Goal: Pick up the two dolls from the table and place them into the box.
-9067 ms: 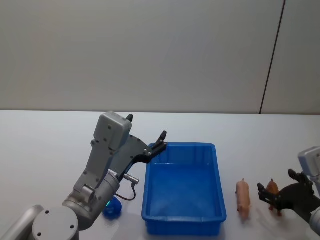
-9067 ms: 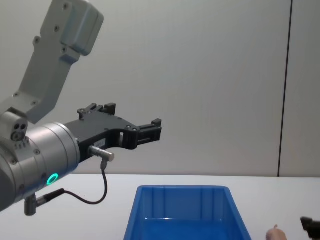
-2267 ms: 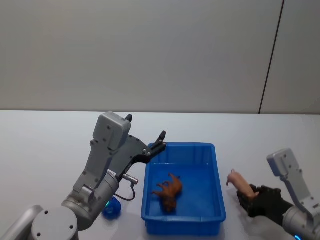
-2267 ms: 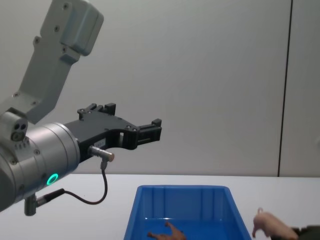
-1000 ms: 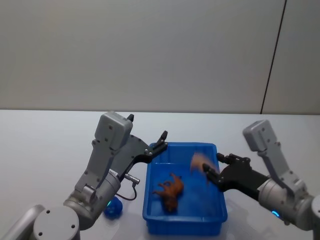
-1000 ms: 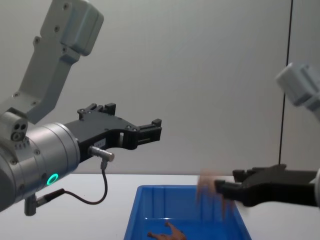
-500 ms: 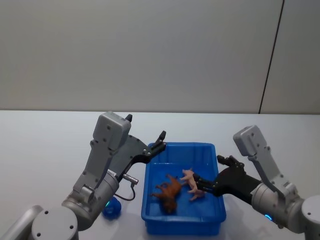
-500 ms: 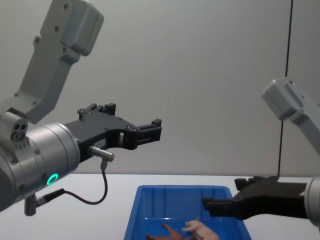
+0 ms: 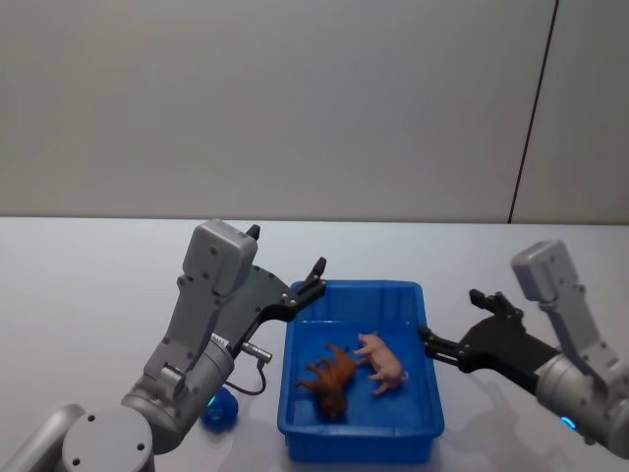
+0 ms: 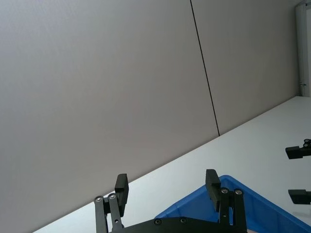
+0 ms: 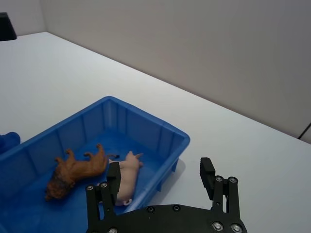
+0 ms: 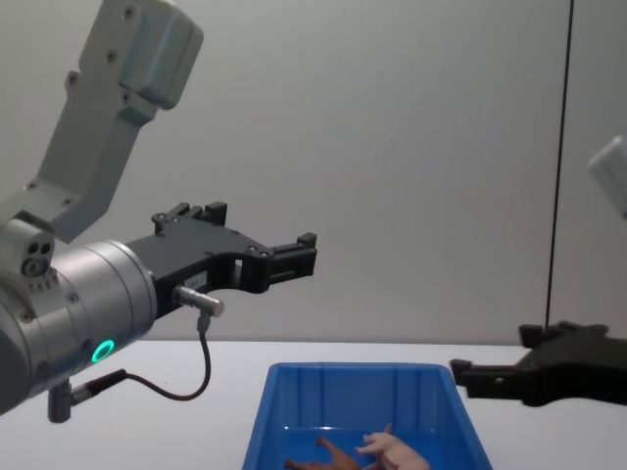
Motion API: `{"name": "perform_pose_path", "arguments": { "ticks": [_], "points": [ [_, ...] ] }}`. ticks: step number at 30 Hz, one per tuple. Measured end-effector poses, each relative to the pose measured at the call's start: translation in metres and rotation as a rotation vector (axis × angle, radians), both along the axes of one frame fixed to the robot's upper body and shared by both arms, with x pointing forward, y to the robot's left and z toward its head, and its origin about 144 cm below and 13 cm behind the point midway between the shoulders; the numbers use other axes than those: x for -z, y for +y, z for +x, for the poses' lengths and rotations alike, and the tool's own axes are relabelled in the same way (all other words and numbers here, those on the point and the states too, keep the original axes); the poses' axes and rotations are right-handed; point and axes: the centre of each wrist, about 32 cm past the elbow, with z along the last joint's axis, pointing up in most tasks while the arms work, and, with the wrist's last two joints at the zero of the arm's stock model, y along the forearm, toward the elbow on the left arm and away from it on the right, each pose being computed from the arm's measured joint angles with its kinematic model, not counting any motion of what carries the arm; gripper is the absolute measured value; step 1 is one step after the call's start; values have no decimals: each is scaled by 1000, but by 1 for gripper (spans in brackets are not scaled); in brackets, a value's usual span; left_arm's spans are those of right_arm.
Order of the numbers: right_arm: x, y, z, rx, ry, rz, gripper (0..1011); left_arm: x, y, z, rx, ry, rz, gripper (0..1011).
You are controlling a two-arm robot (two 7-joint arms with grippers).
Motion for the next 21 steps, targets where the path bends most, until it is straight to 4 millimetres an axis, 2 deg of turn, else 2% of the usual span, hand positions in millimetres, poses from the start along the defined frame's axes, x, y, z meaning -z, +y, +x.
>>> {"name": "perform_pose_path", "arguments": {
  "ticks": [8,21],
  "points": [
    [-1,-19,0,30,-22,0,1001,0,0,0,0,0,0,1001],
    [-2,-32,1,50,-35,-2,1001,2,2,-5,-18,20,14,1001]
  ]
}}
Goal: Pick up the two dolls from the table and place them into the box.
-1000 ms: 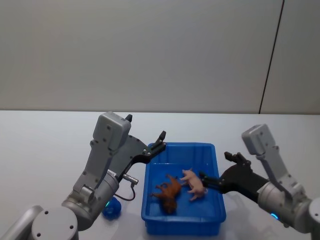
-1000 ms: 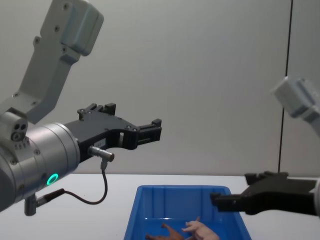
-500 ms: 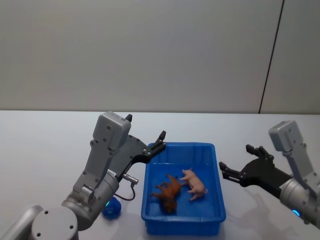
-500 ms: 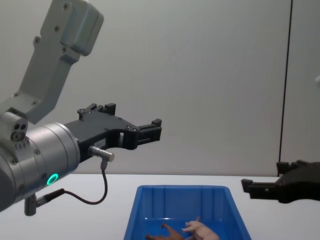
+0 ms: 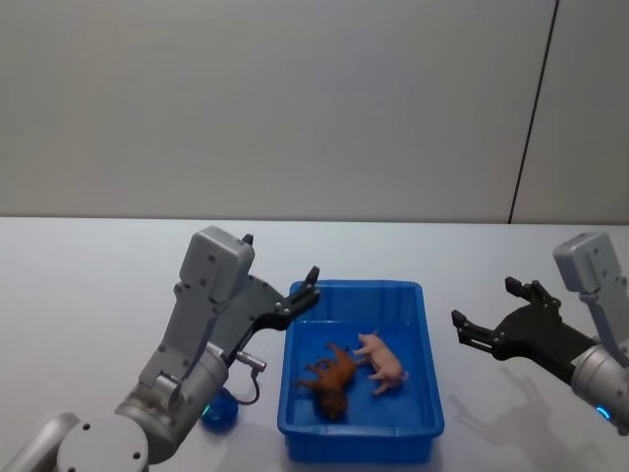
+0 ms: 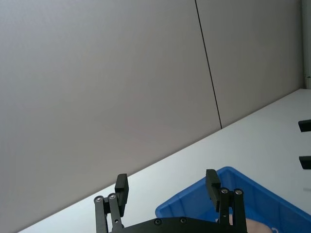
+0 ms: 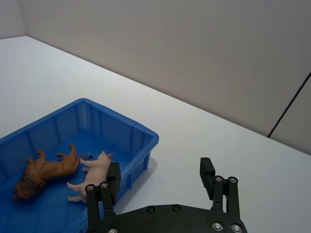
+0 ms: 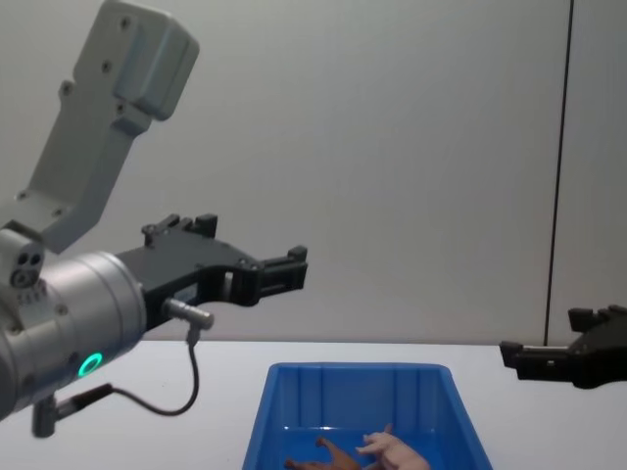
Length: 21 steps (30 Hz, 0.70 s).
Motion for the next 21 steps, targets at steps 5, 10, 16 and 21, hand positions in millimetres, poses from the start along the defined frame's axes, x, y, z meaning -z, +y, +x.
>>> {"name": "perform_pose_path", "arguments": {
  "ticks": [5,10,16,21],
  "points": [
    [0,-2,0,3,-2,-1,1001,3,4,-8,-25,37,9,1001],
    [0,-4,0,5,-4,-1,1001,8,8,-17,-43,78,12,1001],
    [-1,-5,0,8,-5,-1,1001,18,14,-30,-62,137,15,1001],
    [0,-6,1,9,-6,-1,1001,28,20,-36,-74,186,18,1001]
  ]
}}
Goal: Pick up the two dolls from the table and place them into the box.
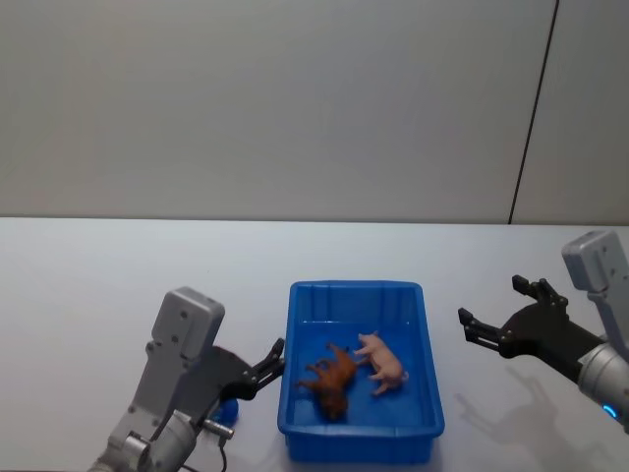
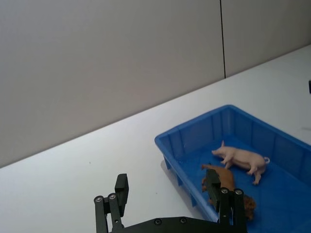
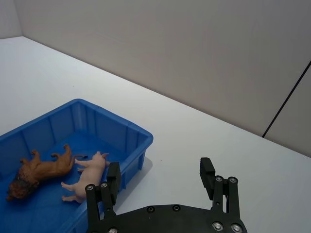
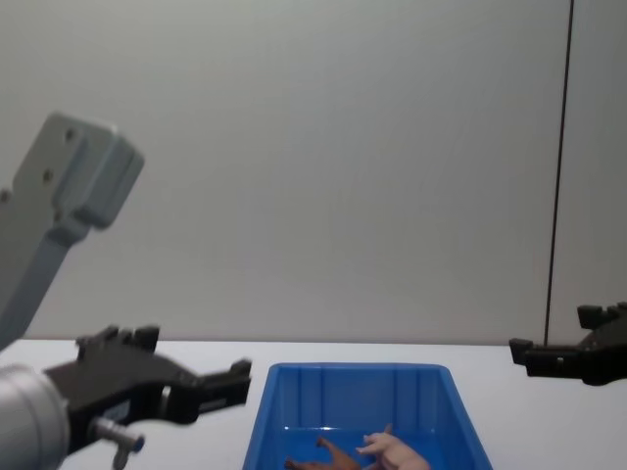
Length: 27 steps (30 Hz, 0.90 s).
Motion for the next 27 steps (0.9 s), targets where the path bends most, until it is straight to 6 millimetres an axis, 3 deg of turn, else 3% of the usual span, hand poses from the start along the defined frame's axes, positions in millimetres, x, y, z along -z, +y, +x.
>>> {"name": "perform_pose_path", "arguments": {
  "ticks": [27],
  "points": [
    [0,-1,0,2,-2,0,1001,44,37,22,38,164,86,1001]
  ]
}}
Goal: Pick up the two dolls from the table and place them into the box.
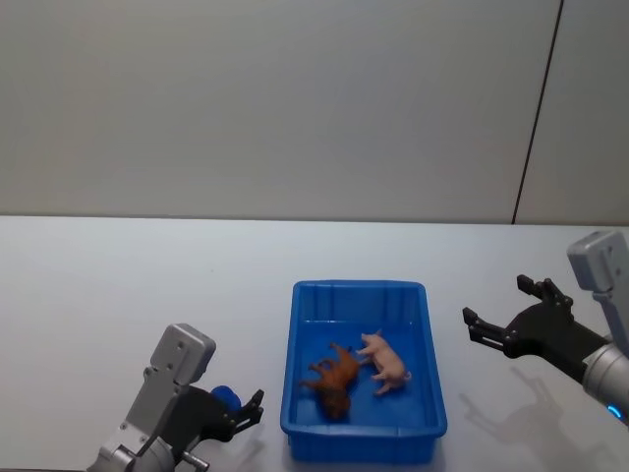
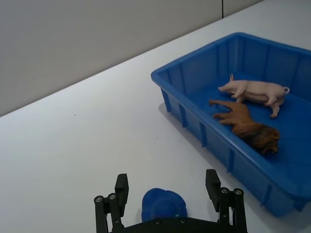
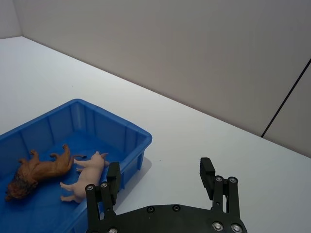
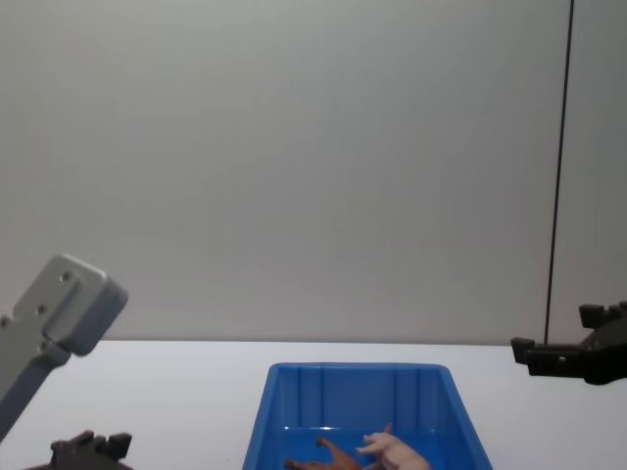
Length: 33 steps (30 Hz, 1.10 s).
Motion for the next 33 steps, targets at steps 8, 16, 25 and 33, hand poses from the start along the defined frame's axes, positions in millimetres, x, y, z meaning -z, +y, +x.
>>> {"name": "perform_pose_path", "arguments": {
  "ticks": [8,16,25,33],
  "points": [
    [0,0,0,0,0,0,1001,7,6,4,12,38,6,1001],
    [0,0,0,0,0,0,1001,9,10,7,17,67,8,915],
    [0,0,0,0,0,0,1001,9,11,11,21,97,8,665],
    [0,0,0,0,0,0,1001,9,12,14,27,112,7,409]
  ]
}}
